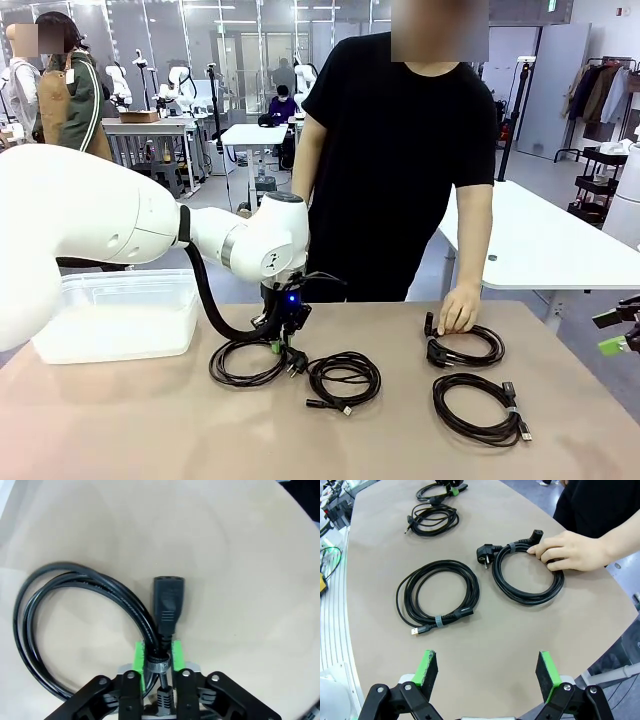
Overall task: Organize and store the cables.
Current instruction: Place the Power Cable into the Organizing box.
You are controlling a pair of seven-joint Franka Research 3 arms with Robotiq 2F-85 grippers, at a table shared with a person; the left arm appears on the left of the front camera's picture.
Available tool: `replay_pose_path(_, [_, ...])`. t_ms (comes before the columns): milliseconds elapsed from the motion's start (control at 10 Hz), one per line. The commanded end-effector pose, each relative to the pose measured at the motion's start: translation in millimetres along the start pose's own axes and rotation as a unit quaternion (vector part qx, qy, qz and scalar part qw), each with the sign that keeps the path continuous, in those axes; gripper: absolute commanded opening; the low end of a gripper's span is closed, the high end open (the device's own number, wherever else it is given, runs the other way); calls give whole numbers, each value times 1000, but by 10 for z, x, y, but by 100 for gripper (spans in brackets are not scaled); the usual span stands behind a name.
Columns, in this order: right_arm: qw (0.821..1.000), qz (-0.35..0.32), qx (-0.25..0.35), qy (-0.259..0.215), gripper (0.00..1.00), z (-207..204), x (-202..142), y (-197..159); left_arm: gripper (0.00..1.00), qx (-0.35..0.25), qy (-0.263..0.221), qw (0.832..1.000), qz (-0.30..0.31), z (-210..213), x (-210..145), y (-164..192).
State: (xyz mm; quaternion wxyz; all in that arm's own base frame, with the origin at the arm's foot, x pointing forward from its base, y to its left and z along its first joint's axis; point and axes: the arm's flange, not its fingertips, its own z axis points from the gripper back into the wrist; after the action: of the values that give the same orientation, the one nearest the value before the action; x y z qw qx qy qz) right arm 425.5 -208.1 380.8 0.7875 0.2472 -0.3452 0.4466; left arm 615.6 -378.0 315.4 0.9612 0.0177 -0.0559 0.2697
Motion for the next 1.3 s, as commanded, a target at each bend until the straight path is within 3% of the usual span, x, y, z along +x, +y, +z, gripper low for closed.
replay_pose_path(0, [1000,-11,-2,8,100,-4,39,-10,0,4,34,999,-15,94,78,-31])
replay_pose_path(300, [1000,-11,-2,8,100,-4,39,-10,0,-2,37,998,-58,588,174,110])
replay_pose_path(400, [1000,-11,-2,8,100,-4,39,-10,6,-2,23,996,-80,829,197,203])
replay_pose_path(700, [1000,-11,-2,8,100,-4,39,-10,6,-20,-7,991,-132,1408,104,468])
replay_pose_path(900, [1000,-11,-2,8,100,-4,39,-10,6,-34,-30,986,-158,1589,-52,608])
replay_pose_path(1000, [1000,-11,-2,8,100,-4,39,-10,6,-31,-13,992,-123,1569,147,336])
replay_pose_path(1200, [1000,-11,-2,8,100,-4,39,-10,6,-31,-13,992,-123,1569,147,336])
